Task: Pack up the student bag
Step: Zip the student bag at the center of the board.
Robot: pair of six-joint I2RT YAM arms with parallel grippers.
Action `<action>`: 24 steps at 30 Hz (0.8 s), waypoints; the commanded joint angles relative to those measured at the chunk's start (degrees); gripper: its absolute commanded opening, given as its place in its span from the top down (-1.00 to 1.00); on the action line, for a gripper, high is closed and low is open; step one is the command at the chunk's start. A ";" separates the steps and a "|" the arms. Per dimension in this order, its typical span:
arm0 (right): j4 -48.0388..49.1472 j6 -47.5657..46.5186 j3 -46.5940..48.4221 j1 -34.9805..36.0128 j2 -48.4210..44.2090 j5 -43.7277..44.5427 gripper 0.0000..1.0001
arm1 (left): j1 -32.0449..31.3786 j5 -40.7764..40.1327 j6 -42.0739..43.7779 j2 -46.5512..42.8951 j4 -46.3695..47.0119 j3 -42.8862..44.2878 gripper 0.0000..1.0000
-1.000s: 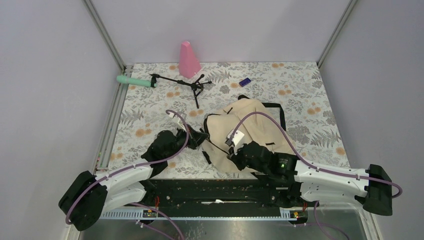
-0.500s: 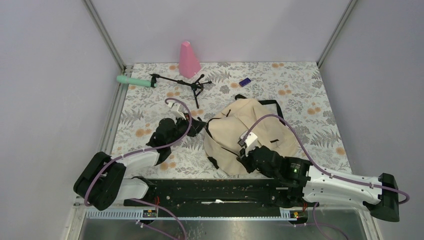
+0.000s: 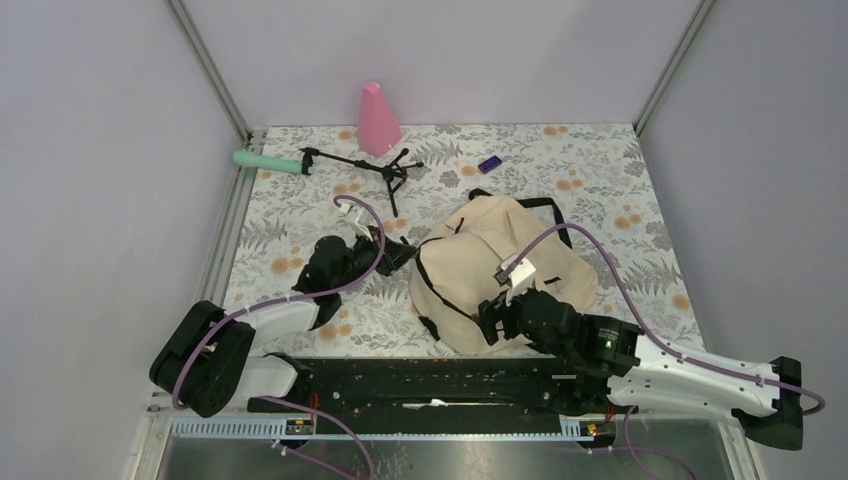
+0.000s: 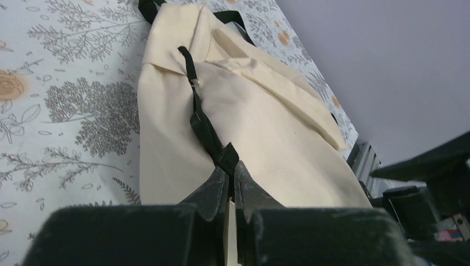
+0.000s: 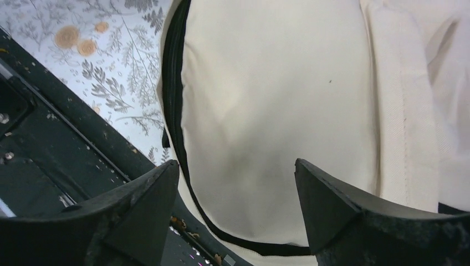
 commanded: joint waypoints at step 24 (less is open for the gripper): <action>14.06 -5.34 25.14 2.68 41.52 1.04 -0.30 | -2.34 2.32 -1.20 -13.87 3.23 -8.37 1.00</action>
